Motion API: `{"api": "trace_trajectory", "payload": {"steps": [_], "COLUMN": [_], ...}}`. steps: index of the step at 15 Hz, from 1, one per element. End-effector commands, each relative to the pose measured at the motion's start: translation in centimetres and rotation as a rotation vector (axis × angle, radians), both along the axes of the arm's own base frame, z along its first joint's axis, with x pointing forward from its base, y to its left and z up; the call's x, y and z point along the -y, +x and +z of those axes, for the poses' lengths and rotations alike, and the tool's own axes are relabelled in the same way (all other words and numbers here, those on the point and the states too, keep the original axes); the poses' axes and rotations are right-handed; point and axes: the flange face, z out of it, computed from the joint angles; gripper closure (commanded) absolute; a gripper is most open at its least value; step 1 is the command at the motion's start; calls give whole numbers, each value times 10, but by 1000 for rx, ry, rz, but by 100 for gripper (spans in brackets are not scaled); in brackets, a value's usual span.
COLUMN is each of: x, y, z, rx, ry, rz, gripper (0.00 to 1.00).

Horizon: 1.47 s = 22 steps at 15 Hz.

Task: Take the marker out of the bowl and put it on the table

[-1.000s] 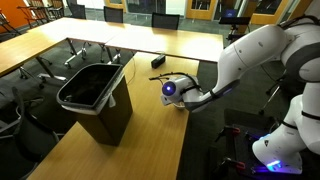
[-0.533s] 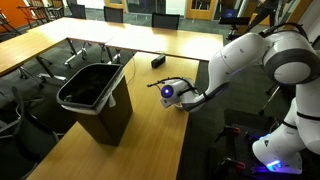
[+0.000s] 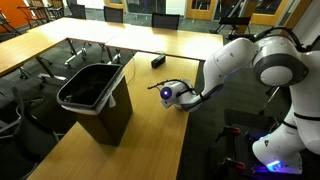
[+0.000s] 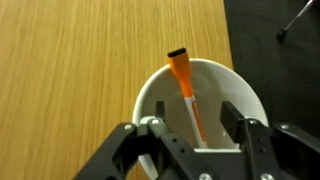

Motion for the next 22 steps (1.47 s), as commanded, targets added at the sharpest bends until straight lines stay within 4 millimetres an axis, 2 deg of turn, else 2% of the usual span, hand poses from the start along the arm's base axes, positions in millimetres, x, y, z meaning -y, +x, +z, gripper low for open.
{"api": "trace_trajectory", "payload": {"steps": [1, 3, 6, 7, 12, 14, 17, 19, 20, 22], "x": [9, 12, 15, 15, 9, 7, -1, -14, -25, -53], "y": [7, 7, 6, 6, 3, 5, 9, 9, 9, 5], "z": [-6, -8, -7, -6, 13, 33, 74, 103, 112, 114], "rx": [-15, -19, -19, -19, -32, -18, 57, 95, 109, 88], "ry": [-18, -25, -32, -33, -27, -60, -111, -125, -64, 36], "rz": [29, 37, 59, 63, 106, 120, 166, 182, 167, 89], "gripper": [61, 69, 95, 99, 97, 97, 97, 97, 97, 97]}}
